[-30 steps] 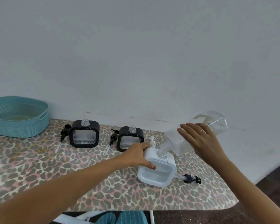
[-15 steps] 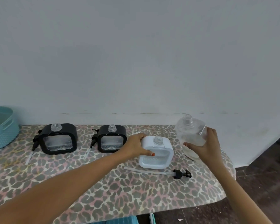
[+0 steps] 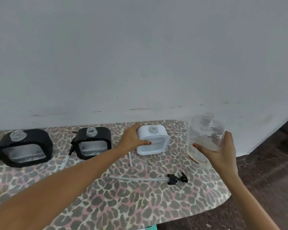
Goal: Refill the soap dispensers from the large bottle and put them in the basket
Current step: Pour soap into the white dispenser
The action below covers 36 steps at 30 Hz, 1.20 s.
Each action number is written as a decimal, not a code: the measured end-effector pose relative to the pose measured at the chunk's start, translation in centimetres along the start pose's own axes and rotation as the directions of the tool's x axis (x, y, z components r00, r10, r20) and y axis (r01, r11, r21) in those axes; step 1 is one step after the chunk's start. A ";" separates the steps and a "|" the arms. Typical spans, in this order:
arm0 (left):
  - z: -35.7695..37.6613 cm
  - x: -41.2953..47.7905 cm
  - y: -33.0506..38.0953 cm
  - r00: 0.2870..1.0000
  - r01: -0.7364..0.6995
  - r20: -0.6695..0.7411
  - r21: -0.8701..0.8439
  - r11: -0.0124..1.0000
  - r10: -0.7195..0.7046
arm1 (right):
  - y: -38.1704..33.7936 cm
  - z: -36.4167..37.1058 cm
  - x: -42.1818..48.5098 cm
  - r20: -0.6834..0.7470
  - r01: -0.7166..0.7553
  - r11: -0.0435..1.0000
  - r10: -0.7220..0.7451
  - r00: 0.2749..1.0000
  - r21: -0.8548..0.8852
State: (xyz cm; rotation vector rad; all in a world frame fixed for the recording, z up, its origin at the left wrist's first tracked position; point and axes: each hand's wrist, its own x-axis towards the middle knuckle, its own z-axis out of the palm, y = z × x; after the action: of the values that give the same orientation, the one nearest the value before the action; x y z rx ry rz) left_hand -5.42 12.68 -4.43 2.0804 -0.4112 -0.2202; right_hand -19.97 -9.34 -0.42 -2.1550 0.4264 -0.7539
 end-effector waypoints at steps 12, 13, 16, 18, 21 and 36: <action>-0.2 0.6 -0.1 0.998 0.024 0.060 0.051 0.998 -0.027 | 1.5 1.2 -0.1 0.006 -0.070 0.995 0.069 0.998 0.065; -0.1 0.6 0.0 0.997 0.022 0.071 0.069 0.997 -0.027 | 1.8 1.4 0.0 0.006 -0.092 0.992 0.092 0.996 0.081; -0.1 0.5 0.0 0.995 -0.010 0.100 0.131 0.991 -0.003 | 2.8 1.8 0.9 -0.002 -0.147 0.982 0.148 0.989 0.117; -0.2 0.1 0.1 0.996 -0.046 0.081 0.153 0.987 0.034 | 3.3 2.1 1.8 -0.019 -0.170 0.975 0.175 0.984 0.143; -0.6 -0.6 0.3 0.996 -0.086 0.047 0.169 0.982 0.080 | 3.6 2.7 3.5 -0.021 -0.168 0.968 0.175 0.984 0.187; -2.4 -2.7 -0.9 0.990 -0.127 0.091 0.180 0.976 0.112 | 6.0 6.7 9.3 0.196 -0.171 0.954 0.124 0.973 0.245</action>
State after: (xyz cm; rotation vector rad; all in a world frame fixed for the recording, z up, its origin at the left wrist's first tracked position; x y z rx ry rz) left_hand -6.99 16.11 -4.00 2.2249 -0.6246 -0.2015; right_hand -8.86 -14.12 -5.03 -1.8995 0.3677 -0.4964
